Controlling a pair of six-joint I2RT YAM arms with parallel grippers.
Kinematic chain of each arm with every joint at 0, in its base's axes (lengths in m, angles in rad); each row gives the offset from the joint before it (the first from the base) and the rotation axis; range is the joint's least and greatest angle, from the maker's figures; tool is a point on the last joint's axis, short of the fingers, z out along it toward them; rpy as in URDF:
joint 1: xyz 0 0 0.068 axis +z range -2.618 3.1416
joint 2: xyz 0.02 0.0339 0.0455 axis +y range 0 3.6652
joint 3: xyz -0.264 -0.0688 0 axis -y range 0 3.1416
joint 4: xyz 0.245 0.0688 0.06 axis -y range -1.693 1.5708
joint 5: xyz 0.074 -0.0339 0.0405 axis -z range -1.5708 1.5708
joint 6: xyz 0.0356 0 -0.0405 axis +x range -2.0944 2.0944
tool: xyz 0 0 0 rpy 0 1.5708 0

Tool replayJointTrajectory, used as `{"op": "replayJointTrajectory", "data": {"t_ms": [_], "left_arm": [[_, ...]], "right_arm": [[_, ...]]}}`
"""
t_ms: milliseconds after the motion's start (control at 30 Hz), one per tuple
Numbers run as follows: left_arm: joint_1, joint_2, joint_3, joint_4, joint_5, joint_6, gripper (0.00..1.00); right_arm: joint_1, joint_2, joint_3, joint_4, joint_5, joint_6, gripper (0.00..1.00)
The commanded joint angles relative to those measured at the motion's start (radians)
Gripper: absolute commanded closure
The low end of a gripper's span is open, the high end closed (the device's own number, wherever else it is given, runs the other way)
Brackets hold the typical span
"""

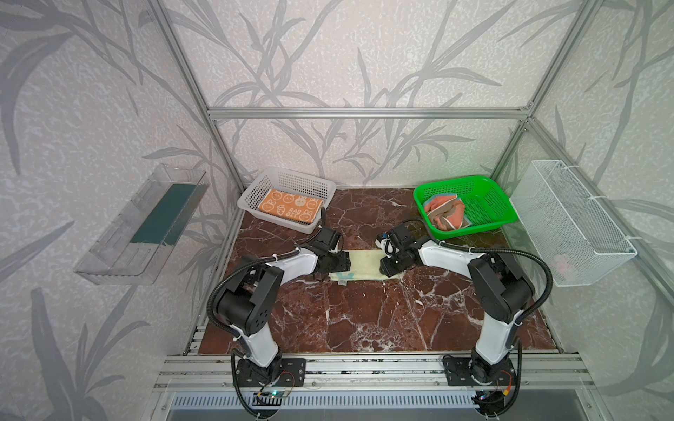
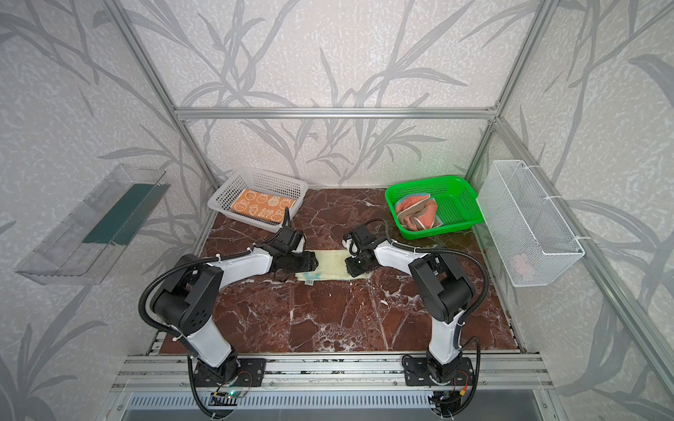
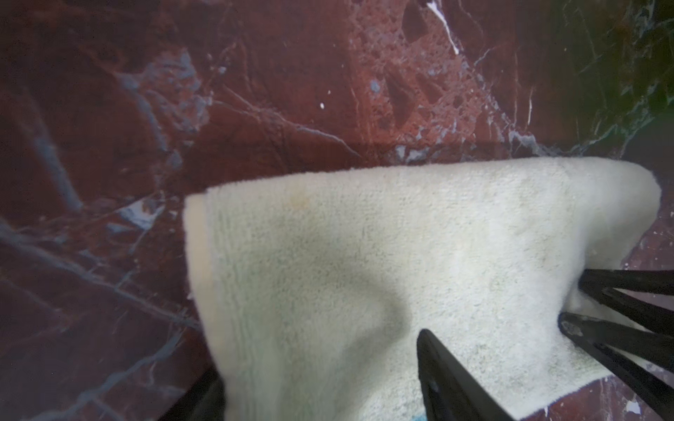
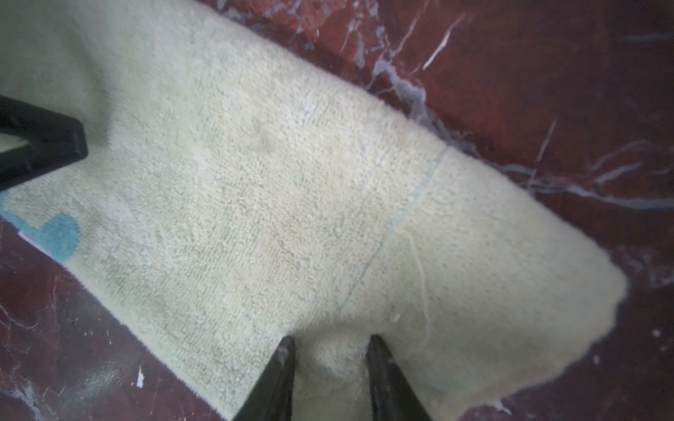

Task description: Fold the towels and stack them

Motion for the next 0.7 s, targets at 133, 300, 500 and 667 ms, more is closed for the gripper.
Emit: {"op": "replayJointTrajectory", "data": {"t_ms": [133,300,500,667], "left_arm": [[-0.001,0.076,-0.055,-0.025,0.067,-0.047,0.56],[-0.002,0.099,-0.042,-0.010,0.094,-0.048,0.91],[-0.001,0.081,0.010,-0.104,0.018,0.000,1.00],[-0.001,0.054,0.141,-0.287,-0.147,0.093,1.00]], "right_arm": [[-0.001,0.028,0.007,-0.033,0.008,0.000,0.65],[-0.001,0.030,0.006,-0.032,0.006,-0.003,0.65],[-0.001,0.012,-0.001,-0.022,0.017,-0.012,0.65],[-0.002,-0.092,-0.055,0.085,0.029,-0.040,0.60]]}}
